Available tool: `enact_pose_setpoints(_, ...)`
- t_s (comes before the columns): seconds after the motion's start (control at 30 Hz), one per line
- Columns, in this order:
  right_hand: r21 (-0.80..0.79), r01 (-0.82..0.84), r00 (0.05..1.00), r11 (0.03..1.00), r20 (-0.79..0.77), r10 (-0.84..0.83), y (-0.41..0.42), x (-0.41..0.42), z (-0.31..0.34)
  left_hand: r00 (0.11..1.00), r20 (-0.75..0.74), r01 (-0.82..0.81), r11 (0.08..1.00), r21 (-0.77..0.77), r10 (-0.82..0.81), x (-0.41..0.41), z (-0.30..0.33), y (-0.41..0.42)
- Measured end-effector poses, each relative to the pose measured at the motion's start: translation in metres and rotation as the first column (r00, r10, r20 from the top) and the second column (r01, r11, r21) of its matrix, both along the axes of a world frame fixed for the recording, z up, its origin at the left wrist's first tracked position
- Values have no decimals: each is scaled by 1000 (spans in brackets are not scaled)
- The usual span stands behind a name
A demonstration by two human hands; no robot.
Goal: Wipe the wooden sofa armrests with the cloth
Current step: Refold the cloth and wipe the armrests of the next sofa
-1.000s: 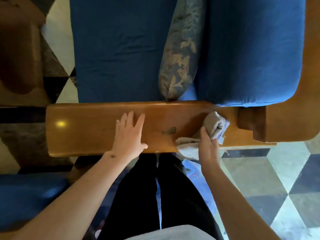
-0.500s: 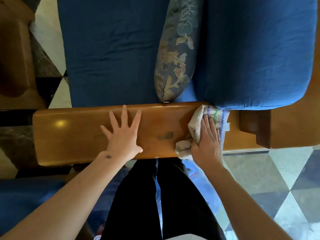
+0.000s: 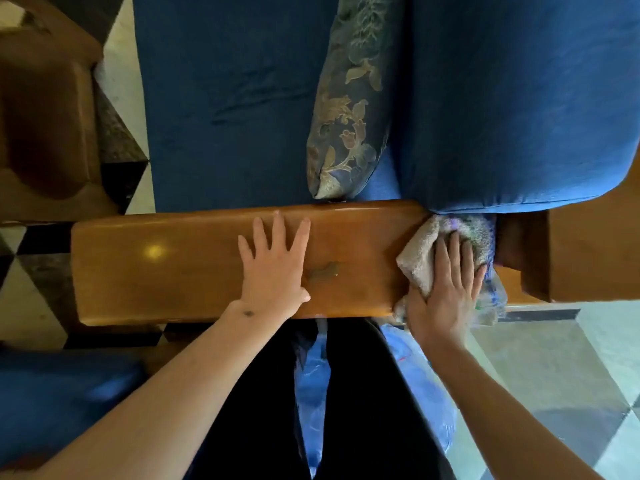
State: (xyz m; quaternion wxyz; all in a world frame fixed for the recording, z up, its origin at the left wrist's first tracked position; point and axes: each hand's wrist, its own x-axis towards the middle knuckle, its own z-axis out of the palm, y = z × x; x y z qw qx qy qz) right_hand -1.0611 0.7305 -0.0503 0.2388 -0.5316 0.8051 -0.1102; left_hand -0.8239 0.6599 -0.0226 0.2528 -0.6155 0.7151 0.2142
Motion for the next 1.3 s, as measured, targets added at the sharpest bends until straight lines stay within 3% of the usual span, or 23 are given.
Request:
enact_pose_setpoints(0.13,-22,39,999,999,-31,-40,-6,35,-12,999,-51,11,998,-56,-14,12,-2,4)
enact_pose_setpoints(0.33,8,-30,998,1000,-56,30,-8,78,-16,999,-42,-18,999,-46,16,43,0,19)
enact_pose_setpoints(0.63,-4,-377,923,926,-89,376,-13,175,-17,975,-69,-213,977,-34,210,113,1,35)
enact_pose_setpoints(0.7,22,-517,846,856,-138,515,-13,182,-20,968,-86,-239,970,-35,235,122,2,38)
enact_pose_setpoints(0.87,22,-834,539,551,-180,823,-12,145,-25,965,-109,-245,969,-28,240,135,6,45)
enact_pose_setpoints(1.0,-24,-959,283,283,-156,946,-22,98,-26,973,-135,-192,981,-18,188,127,9,44)
enact_pose_setpoints(1.1,-59,-989,145,139,-127,981,-33,59,-28,980,-154,-130,991,-14,127,113,9,41)
enact_pose_setpoints(1.17,-39,-989,147,143,-124,981,-36,31,-31,982,-167,-87,996,-16,83,103,8,39)
enact_pose_setpoints(1.2,-29,-981,193,190,-126,973,-35,16,-32,983,-174,-68,997,-18,64,97,7,38)
enact_pose_setpoints(1.3,-95,-885,465,456,-151,872,-26,-22,-34,985,-168,-34,999,-16,31,84,7,36)
